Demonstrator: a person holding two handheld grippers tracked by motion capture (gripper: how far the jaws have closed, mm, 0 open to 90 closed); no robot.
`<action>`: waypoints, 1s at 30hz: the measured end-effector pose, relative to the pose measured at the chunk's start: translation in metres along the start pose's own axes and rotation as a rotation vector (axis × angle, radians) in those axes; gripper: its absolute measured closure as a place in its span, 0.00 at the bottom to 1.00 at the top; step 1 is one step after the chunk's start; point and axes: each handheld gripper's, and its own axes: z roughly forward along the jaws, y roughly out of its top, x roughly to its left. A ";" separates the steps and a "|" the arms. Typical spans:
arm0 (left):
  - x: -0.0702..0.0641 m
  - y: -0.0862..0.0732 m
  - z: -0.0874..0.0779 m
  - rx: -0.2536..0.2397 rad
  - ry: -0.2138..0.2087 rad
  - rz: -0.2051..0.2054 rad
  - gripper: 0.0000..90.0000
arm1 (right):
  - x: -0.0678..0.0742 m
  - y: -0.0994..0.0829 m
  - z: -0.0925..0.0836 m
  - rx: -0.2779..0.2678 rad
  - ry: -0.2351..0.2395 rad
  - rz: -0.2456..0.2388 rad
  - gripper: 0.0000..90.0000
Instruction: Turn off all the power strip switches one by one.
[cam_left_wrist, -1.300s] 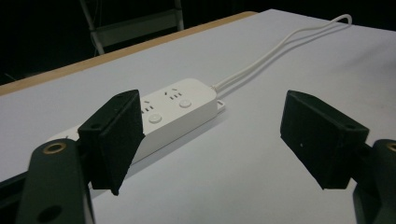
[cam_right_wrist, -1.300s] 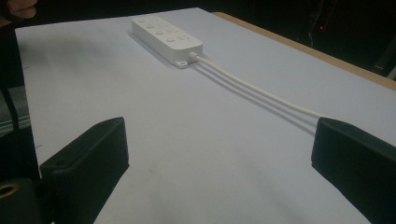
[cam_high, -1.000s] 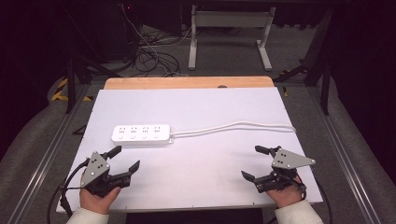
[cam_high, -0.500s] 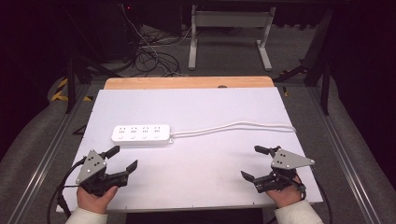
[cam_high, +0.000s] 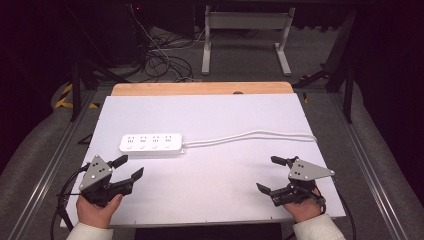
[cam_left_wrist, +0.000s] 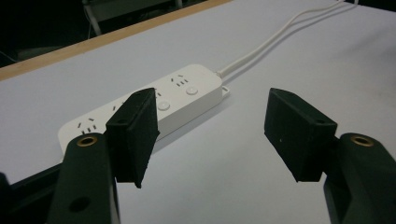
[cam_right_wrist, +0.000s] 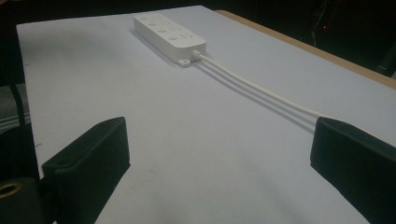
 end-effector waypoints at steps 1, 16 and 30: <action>0.001 0.001 0.000 0.001 0.001 0.003 0.40 | 0.001 0.000 0.001 0.004 0.001 -0.004 0.06; 0.037 0.019 0.003 0.058 -0.023 -0.030 0.49 | 0.001 0.000 0.003 0.014 0.007 -0.004 0.06; 0.054 0.032 0.009 0.091 -0.011 -0.008 0.53 | 0.001 0.000 0.004 0.015 0.015 -0.004 0.06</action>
